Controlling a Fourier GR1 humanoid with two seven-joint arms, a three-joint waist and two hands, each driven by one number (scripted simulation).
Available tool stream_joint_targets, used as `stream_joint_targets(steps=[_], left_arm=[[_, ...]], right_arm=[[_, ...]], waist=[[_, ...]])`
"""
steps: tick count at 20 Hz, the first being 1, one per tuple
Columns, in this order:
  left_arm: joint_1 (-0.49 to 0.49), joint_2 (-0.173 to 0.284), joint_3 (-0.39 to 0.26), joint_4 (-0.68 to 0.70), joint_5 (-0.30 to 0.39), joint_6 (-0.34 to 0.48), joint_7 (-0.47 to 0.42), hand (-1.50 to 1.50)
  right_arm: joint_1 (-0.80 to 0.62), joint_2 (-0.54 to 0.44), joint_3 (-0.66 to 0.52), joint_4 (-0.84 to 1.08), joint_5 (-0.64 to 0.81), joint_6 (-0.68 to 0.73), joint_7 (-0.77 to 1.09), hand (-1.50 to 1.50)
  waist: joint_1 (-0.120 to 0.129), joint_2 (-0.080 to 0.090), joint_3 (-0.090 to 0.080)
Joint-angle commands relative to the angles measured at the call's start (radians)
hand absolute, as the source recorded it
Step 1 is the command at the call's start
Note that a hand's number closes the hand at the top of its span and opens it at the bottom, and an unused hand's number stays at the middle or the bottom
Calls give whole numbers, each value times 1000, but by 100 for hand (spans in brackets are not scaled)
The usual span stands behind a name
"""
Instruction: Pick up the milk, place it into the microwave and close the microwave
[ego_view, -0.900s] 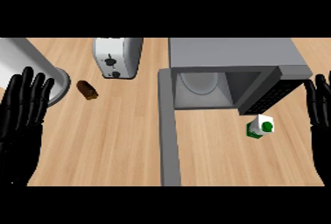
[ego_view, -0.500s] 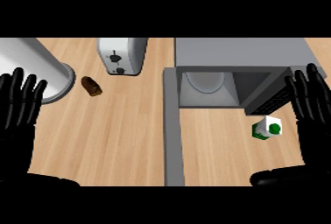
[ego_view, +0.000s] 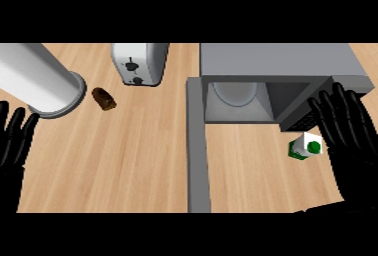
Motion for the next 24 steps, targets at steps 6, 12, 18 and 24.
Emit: stream_joint_targets(steps=[6,12,18,24], left_arm=[[146,-12,29,-105,57,-70,6,-150],[196,-69,-11,-116,9,-99,-52,-150],[175,-81,7,-66,3,-117,-63,-150],[248,-40,132,-105,118,-198,-62,-150]], right_arm=[[2,-4,-79,81,80,-51,-53,-150],[53,10,-95,130,110,-65,-116,-150],[-48,16,-131,371,133,-75,-213,-150],[-15,-63,-232,402,82,-35,-213,-150]], waist=[[2,1,1],[-1,1,1],[2,2,1],[0,1,0]])
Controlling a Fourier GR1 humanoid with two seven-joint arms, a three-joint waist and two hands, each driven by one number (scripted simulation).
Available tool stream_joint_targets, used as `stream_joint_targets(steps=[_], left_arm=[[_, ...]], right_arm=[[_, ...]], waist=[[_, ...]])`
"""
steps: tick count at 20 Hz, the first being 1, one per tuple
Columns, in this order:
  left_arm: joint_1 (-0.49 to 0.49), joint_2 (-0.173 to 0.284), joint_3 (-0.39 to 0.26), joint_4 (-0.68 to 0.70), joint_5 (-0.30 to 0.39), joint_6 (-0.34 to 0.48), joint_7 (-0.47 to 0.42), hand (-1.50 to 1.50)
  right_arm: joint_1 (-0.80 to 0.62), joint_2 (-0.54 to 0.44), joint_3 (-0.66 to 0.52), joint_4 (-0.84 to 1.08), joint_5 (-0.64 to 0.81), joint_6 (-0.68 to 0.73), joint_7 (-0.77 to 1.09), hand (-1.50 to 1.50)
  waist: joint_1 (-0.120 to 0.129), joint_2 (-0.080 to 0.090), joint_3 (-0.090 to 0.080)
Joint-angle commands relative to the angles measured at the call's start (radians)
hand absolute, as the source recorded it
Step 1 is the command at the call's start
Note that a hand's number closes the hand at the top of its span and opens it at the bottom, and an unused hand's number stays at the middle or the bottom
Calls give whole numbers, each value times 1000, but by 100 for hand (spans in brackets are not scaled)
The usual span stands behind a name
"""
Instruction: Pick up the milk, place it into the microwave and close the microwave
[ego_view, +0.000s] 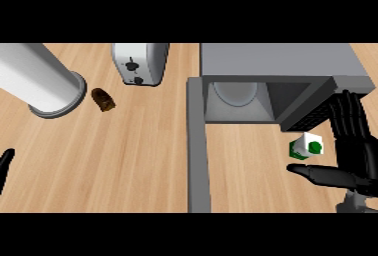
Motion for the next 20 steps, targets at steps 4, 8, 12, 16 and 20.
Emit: stream_joint_targets(steps=[4,8,12,16,20], left_arm=[[69,-34,19,-17,8,-44,-17,-150],[29,-46,-1,29,-36,-49,-49,-150],[16,-7,70,-5,30,-72,-3,-150],[5,-42,47,-15,9,-58,22,-150],[72,-48,29,-48,24,-71,-14,-150]], right_arm=[[59,3,-46,200,14,37,-200,-150],[39,-67,-110,304,-4,76,-248,-150],[26,-70,-112,431,18,95,-354,-150],[35,-75,-110,521,35,125,-461,-150],[-119,-122,-116,666,66,97,-457,-150]], waist=[[0,0,0],[-2,0,0],[-1,0,0],[-2,0,0],[3,0,0]])
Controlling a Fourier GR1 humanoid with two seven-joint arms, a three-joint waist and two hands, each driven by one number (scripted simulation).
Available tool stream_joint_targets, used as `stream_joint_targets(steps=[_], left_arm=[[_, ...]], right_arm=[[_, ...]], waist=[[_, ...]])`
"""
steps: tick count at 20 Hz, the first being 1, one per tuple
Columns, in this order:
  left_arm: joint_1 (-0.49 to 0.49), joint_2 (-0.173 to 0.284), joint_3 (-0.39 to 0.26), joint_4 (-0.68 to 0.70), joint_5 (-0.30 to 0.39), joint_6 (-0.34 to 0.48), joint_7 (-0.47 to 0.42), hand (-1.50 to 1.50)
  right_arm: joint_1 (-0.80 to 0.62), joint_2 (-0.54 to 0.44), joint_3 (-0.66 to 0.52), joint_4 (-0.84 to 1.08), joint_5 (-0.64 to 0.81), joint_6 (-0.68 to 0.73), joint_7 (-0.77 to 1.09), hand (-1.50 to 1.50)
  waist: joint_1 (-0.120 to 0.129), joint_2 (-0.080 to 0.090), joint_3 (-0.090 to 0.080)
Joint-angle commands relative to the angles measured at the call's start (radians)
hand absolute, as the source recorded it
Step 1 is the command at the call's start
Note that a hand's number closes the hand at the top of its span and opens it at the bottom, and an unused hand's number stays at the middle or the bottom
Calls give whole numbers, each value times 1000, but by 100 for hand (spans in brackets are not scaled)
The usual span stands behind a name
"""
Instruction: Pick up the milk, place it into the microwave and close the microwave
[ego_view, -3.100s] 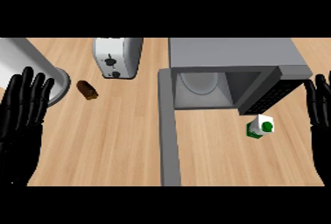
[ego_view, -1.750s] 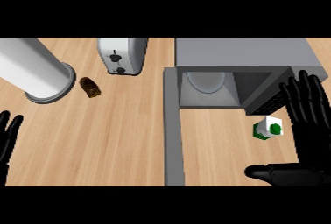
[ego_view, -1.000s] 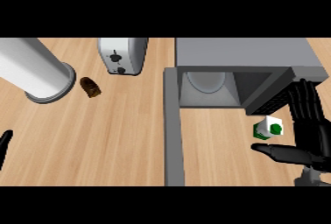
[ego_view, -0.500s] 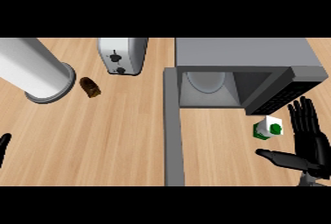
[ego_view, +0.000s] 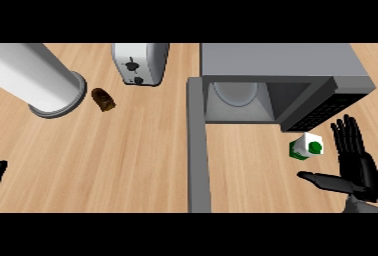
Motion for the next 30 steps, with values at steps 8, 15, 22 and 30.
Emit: stream_joint_targets(steps=[8,15,22,30], left_arm=[[58,-11,1,28,4,-42,-77,-150],[-8,10,16,-41,44,0,53,-150],[19,-4,38,8,19,-59,-13,-150],[-5,12,31,21,44,-39,9,-150]], right_arm=[[-125,-86,-25,297,36,41,-191,-150],[-257,-63,-41,542,101,-139,-274,-150],[-264,-134,-81,801,124,-141,-454,-150],[-328,-125,8,858,159,231,-456,-150]], waist=[[3,0,0],[5,2,1],[8,4,1],[19,7,3]])
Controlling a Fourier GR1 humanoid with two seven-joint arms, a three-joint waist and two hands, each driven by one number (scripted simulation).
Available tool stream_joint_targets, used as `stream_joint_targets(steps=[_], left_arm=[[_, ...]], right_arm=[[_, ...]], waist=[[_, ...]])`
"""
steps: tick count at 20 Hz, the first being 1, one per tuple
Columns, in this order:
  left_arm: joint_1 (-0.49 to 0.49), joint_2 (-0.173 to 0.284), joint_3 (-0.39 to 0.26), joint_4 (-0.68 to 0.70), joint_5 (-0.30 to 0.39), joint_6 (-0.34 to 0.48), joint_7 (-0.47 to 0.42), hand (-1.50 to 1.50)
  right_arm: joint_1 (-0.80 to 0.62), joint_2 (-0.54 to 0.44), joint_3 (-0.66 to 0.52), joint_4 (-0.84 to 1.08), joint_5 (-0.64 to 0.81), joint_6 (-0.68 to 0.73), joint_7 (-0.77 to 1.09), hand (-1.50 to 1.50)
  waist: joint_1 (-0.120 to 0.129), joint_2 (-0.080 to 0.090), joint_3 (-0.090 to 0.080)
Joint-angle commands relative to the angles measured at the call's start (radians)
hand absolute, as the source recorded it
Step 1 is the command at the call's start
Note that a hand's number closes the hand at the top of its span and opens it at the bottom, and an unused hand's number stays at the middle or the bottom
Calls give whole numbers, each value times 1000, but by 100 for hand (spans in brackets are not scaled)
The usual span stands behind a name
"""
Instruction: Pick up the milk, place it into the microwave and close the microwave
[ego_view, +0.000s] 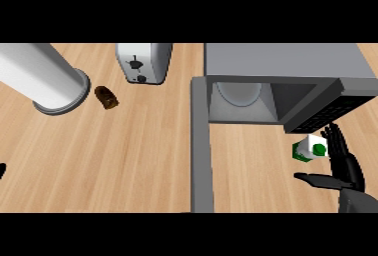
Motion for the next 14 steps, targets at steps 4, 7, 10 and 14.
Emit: stream_joint_targets(steps=[4,7,10,14], left_arm=[[-13,-13,-28,10,-41,14,-16,-150],[13,-6,-14,-3,-11,-7,12,-150],[8,-10,3,28,3,-11,-25,-150],[6,-12,-11,43,-14,-9,-30,-150]], right_arm=[[-8,35,60,-28,1,297,-115,150],[-6,21,43,-35,-7,187,-152,150],[-11,39,6,-76,-19,-42,-168,150],[-35,80,-7,-88,-57,19,-142,150]], waist=[[-9,-1,1],[-3,-1,1],[-9,-4,-1],[-12,-5,-2]])
